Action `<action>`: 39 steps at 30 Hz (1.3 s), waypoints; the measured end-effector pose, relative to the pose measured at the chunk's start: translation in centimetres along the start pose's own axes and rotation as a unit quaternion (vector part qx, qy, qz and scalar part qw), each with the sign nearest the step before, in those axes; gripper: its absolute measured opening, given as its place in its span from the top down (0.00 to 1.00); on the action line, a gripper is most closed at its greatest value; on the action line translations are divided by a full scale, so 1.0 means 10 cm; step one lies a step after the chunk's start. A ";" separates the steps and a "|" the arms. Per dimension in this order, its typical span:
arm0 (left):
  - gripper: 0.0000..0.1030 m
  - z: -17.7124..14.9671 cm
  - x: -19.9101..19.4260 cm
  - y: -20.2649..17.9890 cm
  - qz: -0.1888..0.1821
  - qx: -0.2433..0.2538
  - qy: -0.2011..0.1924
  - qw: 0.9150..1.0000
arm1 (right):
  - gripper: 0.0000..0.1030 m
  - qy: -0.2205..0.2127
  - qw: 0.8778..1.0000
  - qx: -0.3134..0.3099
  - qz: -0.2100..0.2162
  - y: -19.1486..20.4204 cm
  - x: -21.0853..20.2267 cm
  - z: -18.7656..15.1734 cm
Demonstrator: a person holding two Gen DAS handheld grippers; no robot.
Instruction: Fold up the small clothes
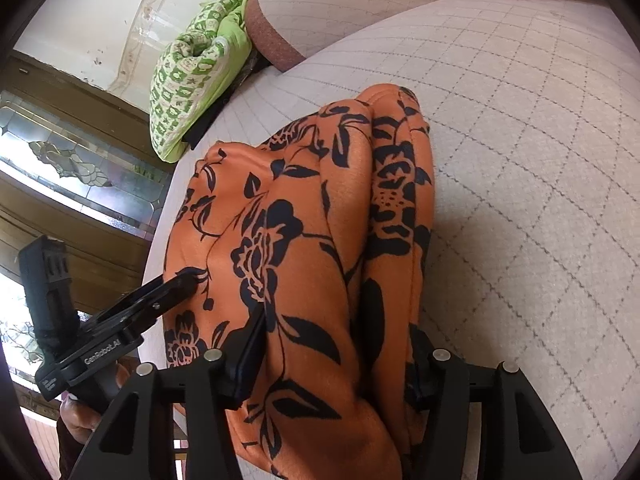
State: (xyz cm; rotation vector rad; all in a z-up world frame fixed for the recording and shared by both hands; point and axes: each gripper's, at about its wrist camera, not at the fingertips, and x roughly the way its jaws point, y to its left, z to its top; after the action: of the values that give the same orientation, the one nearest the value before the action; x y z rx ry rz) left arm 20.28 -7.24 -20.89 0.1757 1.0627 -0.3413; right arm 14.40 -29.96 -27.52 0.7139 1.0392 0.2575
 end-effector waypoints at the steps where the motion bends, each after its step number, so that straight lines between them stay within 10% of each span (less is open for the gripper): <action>1: 0.35 0.00 -0.03 0.00 0.003 0.003 -0.003 1.000 | 0.43 -0.001 1.000 -0.001 -0.001 0.00 -0.02 -0.01; 16: 0.30 -0.33 -0.58 -0.08 0.036 0.032 -0.041 0.998 | 0.43 -0.048 0.997 -0.024 -0.057 0.03 -0.44 -0.28; 39: 0.06 -0.69 -1.80 0.04 0.158 -0.002 -0.186 0.970 | 0.37 -0.198 0.943 -0.186 -0.190 1.54 -1.38 -1.14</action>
State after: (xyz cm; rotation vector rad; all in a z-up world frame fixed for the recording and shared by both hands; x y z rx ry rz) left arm 6.76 -1.33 -8.40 0.2631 0.6498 -0.0767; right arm -0.27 -20.81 -11.42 0.1974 0.6938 -0.0304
